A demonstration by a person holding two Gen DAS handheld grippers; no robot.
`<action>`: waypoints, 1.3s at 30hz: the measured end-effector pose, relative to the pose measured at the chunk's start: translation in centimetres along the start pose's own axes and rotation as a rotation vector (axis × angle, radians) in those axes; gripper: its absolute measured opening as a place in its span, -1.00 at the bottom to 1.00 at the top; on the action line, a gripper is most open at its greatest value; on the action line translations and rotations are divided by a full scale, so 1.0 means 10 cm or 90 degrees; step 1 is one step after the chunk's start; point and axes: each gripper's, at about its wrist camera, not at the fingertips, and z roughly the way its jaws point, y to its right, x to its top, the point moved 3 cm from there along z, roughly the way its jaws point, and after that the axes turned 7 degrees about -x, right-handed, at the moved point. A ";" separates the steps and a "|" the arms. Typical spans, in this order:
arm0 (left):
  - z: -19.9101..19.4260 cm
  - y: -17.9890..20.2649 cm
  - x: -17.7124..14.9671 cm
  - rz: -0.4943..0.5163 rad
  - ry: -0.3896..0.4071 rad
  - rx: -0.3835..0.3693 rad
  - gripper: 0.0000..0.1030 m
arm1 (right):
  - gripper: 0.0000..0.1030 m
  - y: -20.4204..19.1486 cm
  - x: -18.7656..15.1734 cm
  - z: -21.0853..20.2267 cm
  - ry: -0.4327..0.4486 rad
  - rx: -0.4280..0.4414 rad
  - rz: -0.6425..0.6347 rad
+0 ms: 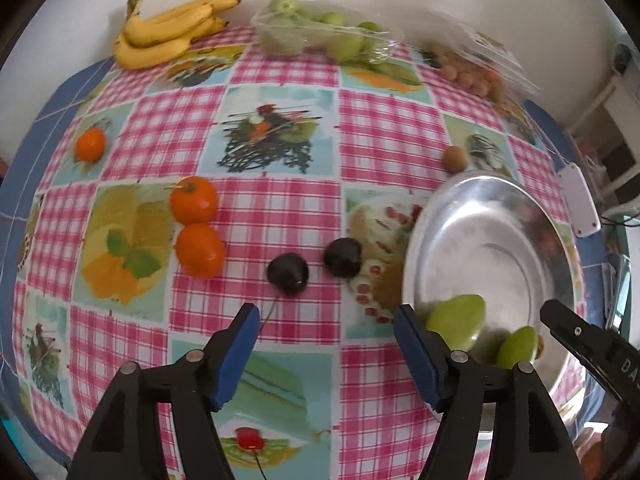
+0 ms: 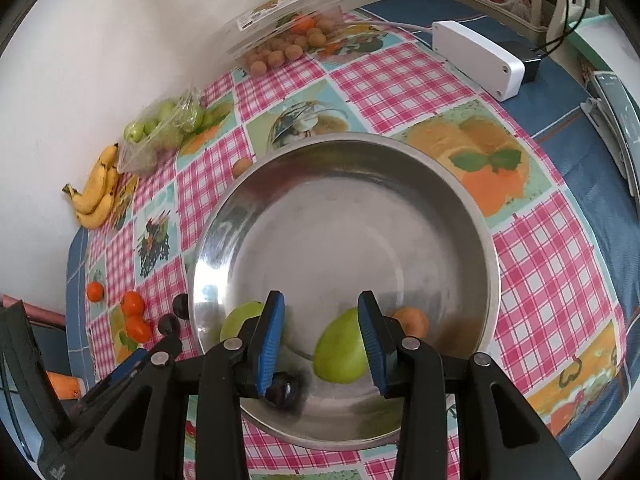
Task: Organize fruits
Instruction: 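Withdraw both open tools from the bowl toward the loose plums and oranges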
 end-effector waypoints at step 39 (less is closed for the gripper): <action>-0.17 -0.13 0.10 -0.012 0.102 0.011 1.00 | 0.99 -0.18 -0.08 0.12 -0.002 -0.059 -0.095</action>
